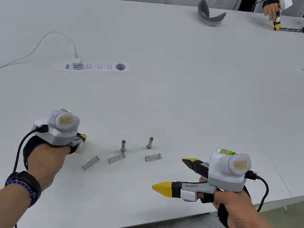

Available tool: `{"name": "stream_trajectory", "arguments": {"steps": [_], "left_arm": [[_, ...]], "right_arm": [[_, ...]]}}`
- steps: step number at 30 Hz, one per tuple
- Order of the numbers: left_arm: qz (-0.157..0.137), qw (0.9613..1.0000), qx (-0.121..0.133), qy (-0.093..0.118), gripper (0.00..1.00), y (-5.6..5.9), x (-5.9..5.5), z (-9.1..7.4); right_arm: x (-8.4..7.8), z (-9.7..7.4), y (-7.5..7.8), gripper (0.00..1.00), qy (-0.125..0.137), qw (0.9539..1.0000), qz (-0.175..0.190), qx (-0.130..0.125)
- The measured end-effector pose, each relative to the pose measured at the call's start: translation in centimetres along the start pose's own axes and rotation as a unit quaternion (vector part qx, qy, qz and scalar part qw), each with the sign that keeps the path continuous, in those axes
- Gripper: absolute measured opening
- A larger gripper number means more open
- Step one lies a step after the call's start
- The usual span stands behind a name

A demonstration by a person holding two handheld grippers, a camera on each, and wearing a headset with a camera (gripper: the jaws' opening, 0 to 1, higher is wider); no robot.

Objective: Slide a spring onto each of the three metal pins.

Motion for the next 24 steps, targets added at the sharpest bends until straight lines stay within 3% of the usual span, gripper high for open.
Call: {"name": "stream_trajectory", "arguments": {"steps": [12,24], "left_arm": [[-0.022,0.9997,0.005,0.007,0.07,-0.5,-1.1,-2.5],[-0.005,0.9999,-0.007,0.011,0.07,0.8,-1.2,-2.3]], "right_arm": [[0.0,0.1,-0.2,0.94,0.003,1.0000,0.003,0.003],[-0.1,-0.1,-0.3,0.94,0.001,1.0000,0.002,0.003]]}}
Point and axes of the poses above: the centre of the closed fingertips' face, and the gripper's own axes: z roughly forward along the fingers, y roughly to its right, x roughly out of its top, the point moved 7 cm from there along -z, roughly backward along the fingers, and after that the axes turned 8 degrees about y, right-handed, at the moved point
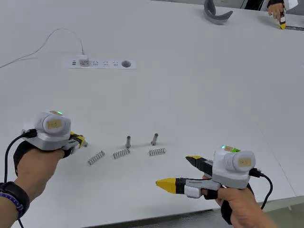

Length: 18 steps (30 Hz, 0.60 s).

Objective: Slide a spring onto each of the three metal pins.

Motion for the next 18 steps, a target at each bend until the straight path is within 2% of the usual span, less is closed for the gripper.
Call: {"name": "stream_trajectory", "arguments": {"steps": [8,18], "left_arm": [[0.013,0.9998,-0.012,0.000,0.07,1.3,0.3,0.1],[0.022,0.9995,-0.021,-0.003,0.07,2.1,0.3,0.1]], "right_arm": [[-0.1,-0.4,0.2,0.94,0.003,1.0000,0.002,-0.004],[-0.2,-0.5,0.2,0.94,0.002,1.0000,0.000,-0.004]]}}
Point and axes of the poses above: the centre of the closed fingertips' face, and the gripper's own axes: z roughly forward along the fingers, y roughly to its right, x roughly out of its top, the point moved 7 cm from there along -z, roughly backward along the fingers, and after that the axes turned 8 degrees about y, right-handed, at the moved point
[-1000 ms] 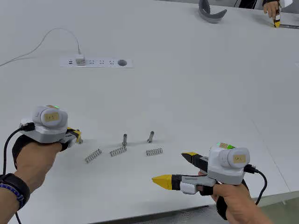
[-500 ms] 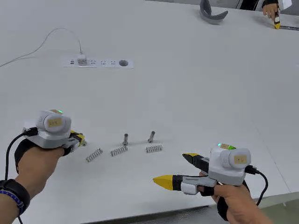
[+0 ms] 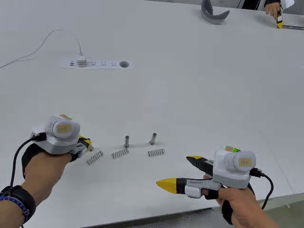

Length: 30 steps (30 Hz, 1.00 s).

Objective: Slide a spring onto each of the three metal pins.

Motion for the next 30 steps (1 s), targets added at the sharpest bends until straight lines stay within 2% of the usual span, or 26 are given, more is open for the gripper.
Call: {"name": "stream_trajectory", "arguments": {"steps": [8,18,26,30], "left_arm": [[0.005,1.0000,-0.001,0.001,0.07,0.43,-0.09,-0.11],[0.012,0.9999,-0.002,-0.004,0.08,0.45,-0.09,-0.04],[0.007,0.9999,-0.006,-0.013,0.09,0.60,-0.51,-0.03],[-0.001,0.9998,-0.007,-0.017,0.13,0.67,-0.74,-0.11]], "right_arm": [[-0.04,0.09,-0.02,0.94,-0.001,1.0000,-0.003,0.001],[-0.19,0.29,-0.22,0.94,-0.006,1.0000,-0.007,0.003],[-0.07,0.30,-0.26,0.94,-0.006,0.9999,-0.008,0.005],[-0.19,0.32,-0.15,0.94,-0.010,0.9999,-0.012,0.004]]}}
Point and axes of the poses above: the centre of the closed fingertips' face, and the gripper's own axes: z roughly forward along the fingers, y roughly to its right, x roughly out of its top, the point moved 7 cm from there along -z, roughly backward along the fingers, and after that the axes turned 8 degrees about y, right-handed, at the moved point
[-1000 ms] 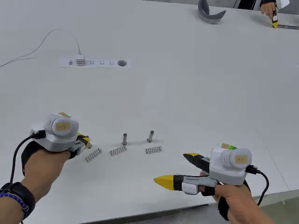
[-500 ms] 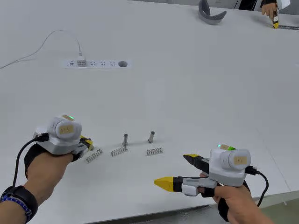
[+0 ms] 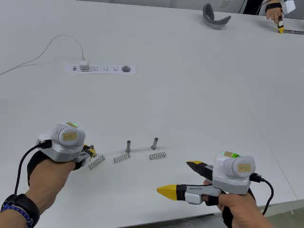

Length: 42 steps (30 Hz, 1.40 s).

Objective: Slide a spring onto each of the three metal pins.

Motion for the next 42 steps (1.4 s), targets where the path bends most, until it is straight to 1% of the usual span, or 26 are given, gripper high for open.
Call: {"name": "stream_trajectory", "arguments": {"steps": [4,6,12,17,22,27,29,30,31,33,37,42], "left_arm": [[-0.007,1.0000,-0.001,-0.004,0.18,-0.1,-0.4,-0.2],[-0.011,0.9999,-0.001,-0.006,0.21,-0.1,-0.6,-0.4],[-0.023,0.9997,0.000,-0.007,0.25,-0.3,-1.2,-1.1],[-0.031,0.9995,0.002,-0.005,0.32,-0.3,-1.8,-1.8],[-0.040,0.9992,0.006,-0.008,0.38,-0.8,-2.7,-2.4],[-0.041,0.9991,0.004,-0.005,0.44,-0.8,-3.3,-3.3],[-0.046,0.9989,-0.002,0.004,0.48,-0.7,-3.5,-3.7],[-0.045,0.9989,-0.003,0.010,0.50,-0.8,-3.6,-3.8],[-0.045,0.9989,-0.002,0.011,0.52,-0.9,-3.7,-4.0],[-0.047,0.9988,-0.001,0.012,0.54,-1.1,-4.1,-4.2],[-0.054,0.9985,0.001,0.013,0.56,-1.1,-4.8,-4.9],[-0.059,0.9982,-0.004,0.012,0.61,-1.2,-5.8,-5.7]], "right_arm": [[-0.1,0.1,0.0,0.95,-0.005,1.0000,-0.003,-0.003],[-0.2,0.1,-0.1,0.94,-0.006,1.0000,-0.001,0.001],[-0.3,0.2,0.0,0.94,-0.006,1.0000,-0.003,0.000],[-0.3,0.2,0.0,0.95,-0.008,1.0000,-0.005,0.000],[-0.3,0.4,0.0,0.95,-0.008,1.0000,-0.005,0.000],[-0.3,0.6,0.0,0.95,-0.009,0.9999,-0.006,0.002],[-0.3,0.7,0.0,0.97,-0.010,0.9999,-0.008,0.000],[-0.3,0.7,0.0,0.97,-0.011,0.9999,-0.008,-0.001],[-0.3,0.8,0.0,0.97,-0.011,0.9999,-0.008,0.000],[-0.3,0.9,-0.1,0.97,-0.011,0.9999,-0.009,0.002],[-0.3,1.0,-0.2,0.97,-0.013,0.9998,-0.010,0.005],[-0.2,1.2,-0.4,0.97,-0.015,0.9998,-0.013,0.007]]}}
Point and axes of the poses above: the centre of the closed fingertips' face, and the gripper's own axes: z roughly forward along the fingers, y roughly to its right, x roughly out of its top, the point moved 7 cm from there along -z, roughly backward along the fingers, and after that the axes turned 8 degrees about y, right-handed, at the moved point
